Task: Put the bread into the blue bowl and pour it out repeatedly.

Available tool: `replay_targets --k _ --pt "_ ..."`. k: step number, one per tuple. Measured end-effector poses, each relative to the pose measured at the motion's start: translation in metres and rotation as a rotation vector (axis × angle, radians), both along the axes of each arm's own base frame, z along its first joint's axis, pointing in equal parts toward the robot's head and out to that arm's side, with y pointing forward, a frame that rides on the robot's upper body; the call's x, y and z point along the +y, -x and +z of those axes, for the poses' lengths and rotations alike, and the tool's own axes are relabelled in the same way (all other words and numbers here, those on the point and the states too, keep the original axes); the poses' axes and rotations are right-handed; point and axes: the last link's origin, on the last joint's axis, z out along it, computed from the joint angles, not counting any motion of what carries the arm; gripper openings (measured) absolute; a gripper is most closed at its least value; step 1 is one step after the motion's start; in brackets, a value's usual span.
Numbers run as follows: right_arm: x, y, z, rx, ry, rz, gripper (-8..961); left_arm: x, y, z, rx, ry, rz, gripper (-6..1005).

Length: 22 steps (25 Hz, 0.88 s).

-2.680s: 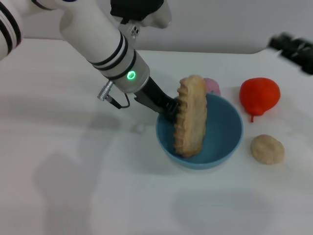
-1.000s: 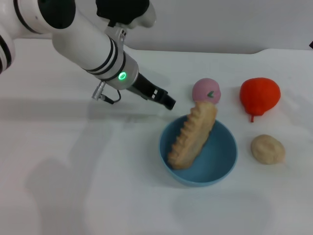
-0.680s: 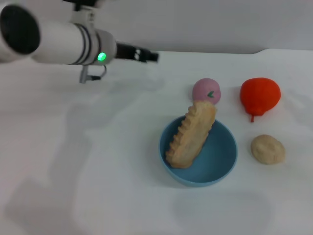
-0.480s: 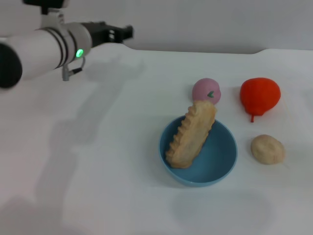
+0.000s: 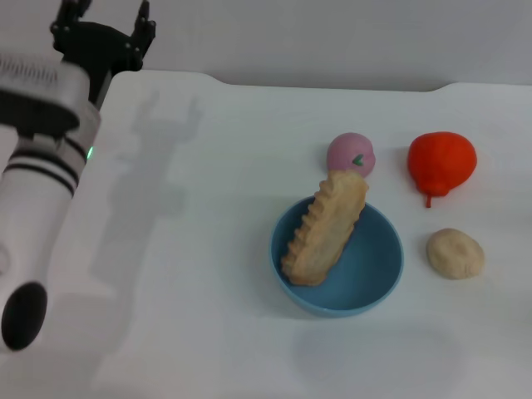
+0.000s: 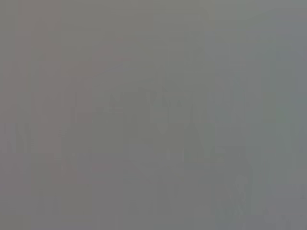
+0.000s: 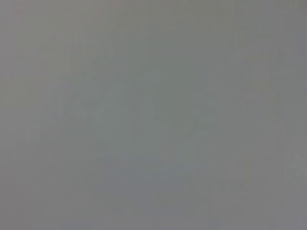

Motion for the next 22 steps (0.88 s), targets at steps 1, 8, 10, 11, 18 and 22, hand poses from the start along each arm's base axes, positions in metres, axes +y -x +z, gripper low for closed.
replay_targets --k 1,8,10,11,18,22 --pt "0.000 0.000 0.000 0.000 0.000 0.000 454 -0.004 0.000 0.002 0.021 -0.028 -0.032 729" --pt "0.000 0.004 -0.047 -0.434 -0.041 -0.119 454 -0.010 0.021 0.006 -0.050 -0.019 0.001 725" --pt "0.004 0.013 -0.068 -0.635 -0.045 -0.147 453 -0.012 0.026 0.005 -0.100 -0.002 0.020 725" --pt "0.007 0.019 -0.077 -0.736 -0.056 -0.173 453 -0.013 0.028 0.003 -0.126 0.009 0.028 725" --pt "0.023 0.047 -0.094 -1.294 -0.125 -0.276 453 -0.016 0.039 -0.002 -0.151 0.046 0.072 725" --pt "0.024 0.044 -0.088 -1.294 -0.146 -0.271 453 -0.022 0.046 -0.004 -0.144 0.059 0.097 725"
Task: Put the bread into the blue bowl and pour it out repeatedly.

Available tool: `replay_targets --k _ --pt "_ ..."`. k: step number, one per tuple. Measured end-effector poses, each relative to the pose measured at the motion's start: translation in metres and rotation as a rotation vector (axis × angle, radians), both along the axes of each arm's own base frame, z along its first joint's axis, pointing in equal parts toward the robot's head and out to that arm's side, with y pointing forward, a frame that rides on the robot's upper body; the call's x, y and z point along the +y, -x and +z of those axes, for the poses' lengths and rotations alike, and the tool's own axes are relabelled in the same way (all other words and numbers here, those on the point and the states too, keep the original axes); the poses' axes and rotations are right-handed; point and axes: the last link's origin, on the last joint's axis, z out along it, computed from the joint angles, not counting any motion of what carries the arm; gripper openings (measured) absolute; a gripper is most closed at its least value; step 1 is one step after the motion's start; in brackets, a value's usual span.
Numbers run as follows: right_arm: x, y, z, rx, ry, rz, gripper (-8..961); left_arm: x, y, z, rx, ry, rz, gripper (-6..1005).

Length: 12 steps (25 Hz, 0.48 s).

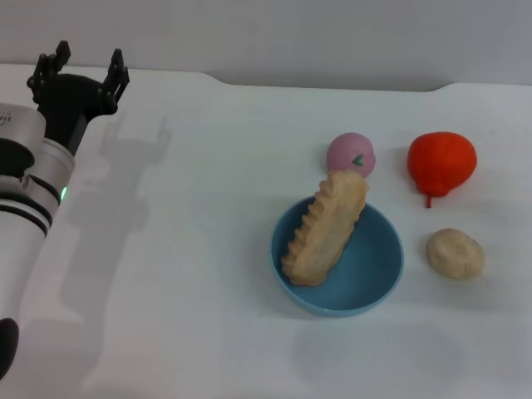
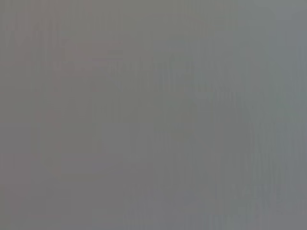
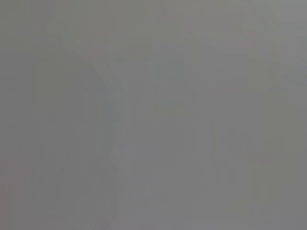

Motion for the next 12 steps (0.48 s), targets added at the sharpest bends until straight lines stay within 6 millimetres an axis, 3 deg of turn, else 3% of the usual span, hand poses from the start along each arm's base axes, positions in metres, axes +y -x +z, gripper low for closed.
replay_targets --k 12 --pt "-0.0002 -0.0033 0.0024 0.185 -0.010 0.022 454 -0.0049 0.0063 -0.0031 -0.019 0.016 0.029 725"
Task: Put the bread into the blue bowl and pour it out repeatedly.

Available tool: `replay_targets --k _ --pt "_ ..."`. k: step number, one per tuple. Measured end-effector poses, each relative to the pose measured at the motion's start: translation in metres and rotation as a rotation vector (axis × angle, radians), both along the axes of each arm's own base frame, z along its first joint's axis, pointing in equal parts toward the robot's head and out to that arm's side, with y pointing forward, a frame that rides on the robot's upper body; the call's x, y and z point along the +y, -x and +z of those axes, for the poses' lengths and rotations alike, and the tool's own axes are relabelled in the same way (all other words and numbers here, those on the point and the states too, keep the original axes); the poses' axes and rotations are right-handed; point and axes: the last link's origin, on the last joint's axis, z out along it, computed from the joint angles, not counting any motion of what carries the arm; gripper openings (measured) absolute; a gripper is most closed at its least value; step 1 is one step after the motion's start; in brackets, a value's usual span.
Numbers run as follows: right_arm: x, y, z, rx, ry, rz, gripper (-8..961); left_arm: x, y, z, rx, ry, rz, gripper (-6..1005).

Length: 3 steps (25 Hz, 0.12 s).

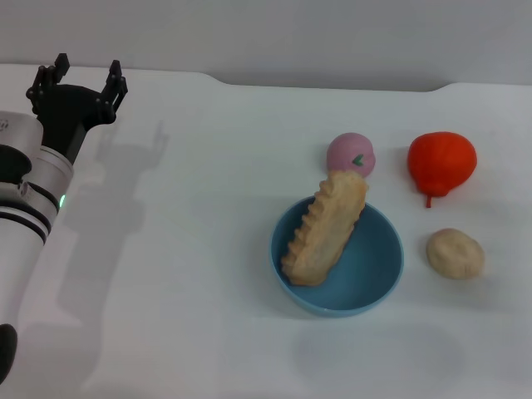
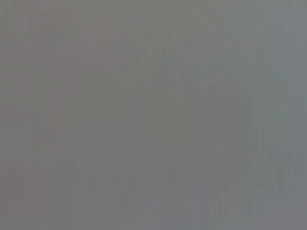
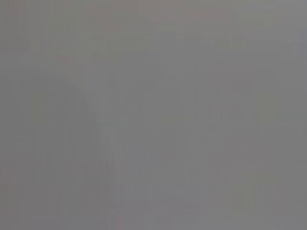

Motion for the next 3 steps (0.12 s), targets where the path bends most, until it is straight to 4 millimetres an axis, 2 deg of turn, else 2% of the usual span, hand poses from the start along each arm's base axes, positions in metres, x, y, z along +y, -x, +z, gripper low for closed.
replay_targets --k 3 --pt "0.0015 0.0004 0.0014 0.017 -0.005 0.005 454 0.0000 0.0000 -0.0002 -0.013 0.001 0.001 725"
